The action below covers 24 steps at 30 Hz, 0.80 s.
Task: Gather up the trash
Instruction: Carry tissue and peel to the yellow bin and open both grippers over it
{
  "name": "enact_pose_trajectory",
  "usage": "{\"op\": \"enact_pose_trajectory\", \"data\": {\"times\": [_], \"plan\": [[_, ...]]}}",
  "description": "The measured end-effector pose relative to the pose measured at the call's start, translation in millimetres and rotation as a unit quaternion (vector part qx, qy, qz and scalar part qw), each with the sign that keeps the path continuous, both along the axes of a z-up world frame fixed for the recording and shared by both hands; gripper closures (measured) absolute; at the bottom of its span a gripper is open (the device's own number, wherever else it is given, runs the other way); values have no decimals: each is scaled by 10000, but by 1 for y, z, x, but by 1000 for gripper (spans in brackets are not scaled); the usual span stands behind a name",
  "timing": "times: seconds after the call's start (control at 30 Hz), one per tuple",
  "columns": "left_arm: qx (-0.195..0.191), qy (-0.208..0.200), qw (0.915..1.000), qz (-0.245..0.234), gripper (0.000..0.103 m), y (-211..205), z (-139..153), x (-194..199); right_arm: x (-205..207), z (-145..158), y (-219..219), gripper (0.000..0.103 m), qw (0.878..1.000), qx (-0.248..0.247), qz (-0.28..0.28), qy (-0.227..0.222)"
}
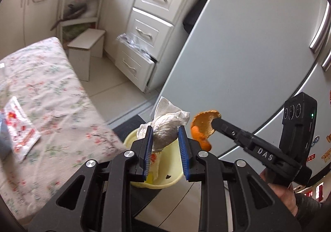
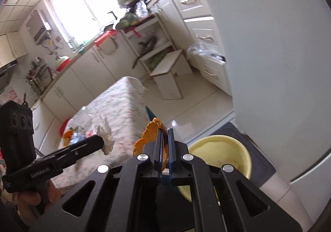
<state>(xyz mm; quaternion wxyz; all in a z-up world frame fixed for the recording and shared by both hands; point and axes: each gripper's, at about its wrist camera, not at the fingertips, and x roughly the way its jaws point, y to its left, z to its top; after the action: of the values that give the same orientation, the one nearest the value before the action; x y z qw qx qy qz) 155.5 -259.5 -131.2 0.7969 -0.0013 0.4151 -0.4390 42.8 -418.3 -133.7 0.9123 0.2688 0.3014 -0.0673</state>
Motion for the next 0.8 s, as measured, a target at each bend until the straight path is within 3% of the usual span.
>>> {"op": "enact_pose_trajectory", "data": {"times": [0.13,0.23,0.3,0.37,0.47,0.6,0.8], "plan": [[201,394,9989,-167,78,-34,-32,13,4,-29,-15,98,9992,45,-198,350],[319,754,9965,-164,49,-51,-53,24,11,-51,-24,92,9969,258,-256,691],[342,894,9954,19,27,-51,-59,27,11,-60,-29,81,9955,406,-334,789],[320,876,9956,132,19,-45,-57,26,7,-61,-29,75,9951,450,-398,782],[318,654,9971,235,12,-35,-47,19,3,-54,-26,68,9958,437,-386,712],[371,292,9977,482,8,-21,-31,10,-3,-43,-24,40,9963,364,-489,607],[494,-131,9950,859,8,-4,-12,-1,-3,-35,-17,23,9962,270,-529,635]]}}
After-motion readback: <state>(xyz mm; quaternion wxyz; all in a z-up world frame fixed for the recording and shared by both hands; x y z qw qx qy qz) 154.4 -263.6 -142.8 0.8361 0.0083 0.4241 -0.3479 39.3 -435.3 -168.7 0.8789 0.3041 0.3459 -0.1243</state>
